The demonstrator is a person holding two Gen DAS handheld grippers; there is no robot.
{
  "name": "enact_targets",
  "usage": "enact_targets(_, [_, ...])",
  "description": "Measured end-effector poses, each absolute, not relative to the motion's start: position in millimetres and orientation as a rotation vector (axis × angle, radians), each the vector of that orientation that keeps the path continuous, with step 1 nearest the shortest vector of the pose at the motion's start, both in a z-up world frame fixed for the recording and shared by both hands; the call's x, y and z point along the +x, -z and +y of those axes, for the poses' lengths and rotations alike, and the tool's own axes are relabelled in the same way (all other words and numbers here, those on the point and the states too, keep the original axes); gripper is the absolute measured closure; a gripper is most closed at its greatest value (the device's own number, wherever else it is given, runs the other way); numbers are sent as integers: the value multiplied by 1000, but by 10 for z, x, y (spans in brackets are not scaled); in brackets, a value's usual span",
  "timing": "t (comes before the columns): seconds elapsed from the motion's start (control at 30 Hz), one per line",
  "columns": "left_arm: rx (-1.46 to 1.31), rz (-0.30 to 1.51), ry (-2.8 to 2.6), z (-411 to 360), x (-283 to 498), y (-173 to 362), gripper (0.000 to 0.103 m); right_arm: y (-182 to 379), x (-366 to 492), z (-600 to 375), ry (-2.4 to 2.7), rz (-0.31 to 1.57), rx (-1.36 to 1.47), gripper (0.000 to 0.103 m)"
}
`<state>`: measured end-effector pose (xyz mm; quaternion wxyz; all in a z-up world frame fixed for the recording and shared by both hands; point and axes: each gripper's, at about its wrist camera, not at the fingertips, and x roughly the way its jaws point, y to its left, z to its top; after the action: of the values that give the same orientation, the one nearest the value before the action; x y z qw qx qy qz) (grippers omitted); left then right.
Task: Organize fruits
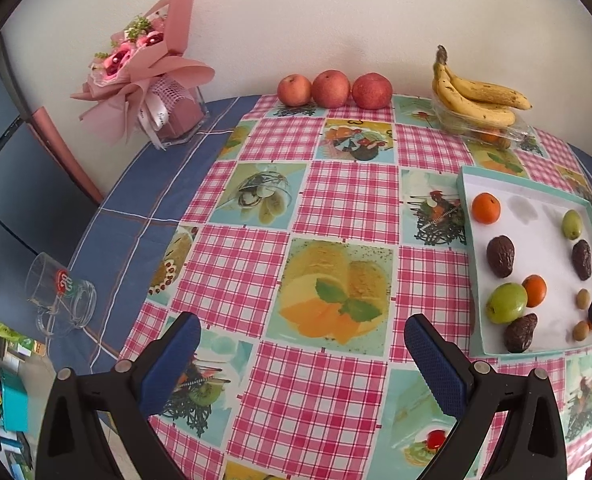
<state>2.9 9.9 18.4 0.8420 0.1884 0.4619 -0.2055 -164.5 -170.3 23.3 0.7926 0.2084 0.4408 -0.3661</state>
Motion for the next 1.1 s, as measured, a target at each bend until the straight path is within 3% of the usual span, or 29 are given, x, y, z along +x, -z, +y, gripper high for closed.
enact_targets(1.1, [388,954,382,158,50,-243,0,-200,-1632,-1691,792,965,439,13])
